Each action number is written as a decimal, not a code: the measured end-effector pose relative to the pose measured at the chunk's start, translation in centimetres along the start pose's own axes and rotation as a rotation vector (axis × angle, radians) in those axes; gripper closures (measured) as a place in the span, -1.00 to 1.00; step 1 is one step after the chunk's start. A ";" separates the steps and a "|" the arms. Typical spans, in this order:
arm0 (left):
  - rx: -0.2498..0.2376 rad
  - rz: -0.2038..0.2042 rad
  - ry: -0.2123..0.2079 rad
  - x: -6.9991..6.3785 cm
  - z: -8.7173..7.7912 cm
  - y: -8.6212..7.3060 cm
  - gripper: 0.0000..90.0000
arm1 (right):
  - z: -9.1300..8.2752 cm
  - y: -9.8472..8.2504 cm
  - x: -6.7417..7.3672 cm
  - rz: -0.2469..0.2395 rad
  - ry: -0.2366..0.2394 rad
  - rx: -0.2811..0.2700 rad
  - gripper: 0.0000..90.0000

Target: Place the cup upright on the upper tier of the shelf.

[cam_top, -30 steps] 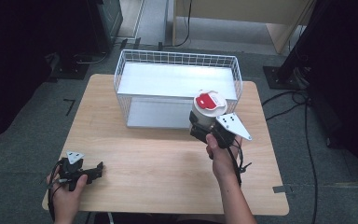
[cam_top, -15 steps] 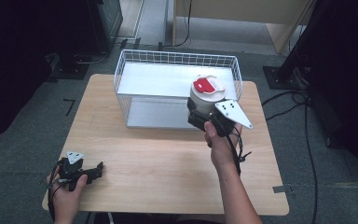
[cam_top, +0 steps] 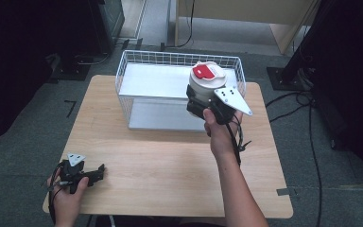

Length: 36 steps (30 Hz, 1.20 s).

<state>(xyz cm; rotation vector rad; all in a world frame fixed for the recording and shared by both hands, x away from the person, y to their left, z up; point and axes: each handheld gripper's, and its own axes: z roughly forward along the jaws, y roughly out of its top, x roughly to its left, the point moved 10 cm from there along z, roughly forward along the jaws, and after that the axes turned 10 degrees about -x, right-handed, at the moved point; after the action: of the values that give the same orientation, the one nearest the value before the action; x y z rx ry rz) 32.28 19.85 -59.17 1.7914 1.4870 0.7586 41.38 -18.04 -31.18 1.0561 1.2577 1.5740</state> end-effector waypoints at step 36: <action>-0.002 -0.004 0.000 0.0 0.0 0.0 -1.00 | 10.3 -1.2 -0.9 -0.111 -0.091 0.055 -0.81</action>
<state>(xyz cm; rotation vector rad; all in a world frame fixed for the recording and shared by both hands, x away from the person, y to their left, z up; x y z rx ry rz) 32.29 19.82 -59.18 1.7868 1.4884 0.7580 51.52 -15.93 -31.00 1.0617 1.2820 1.3993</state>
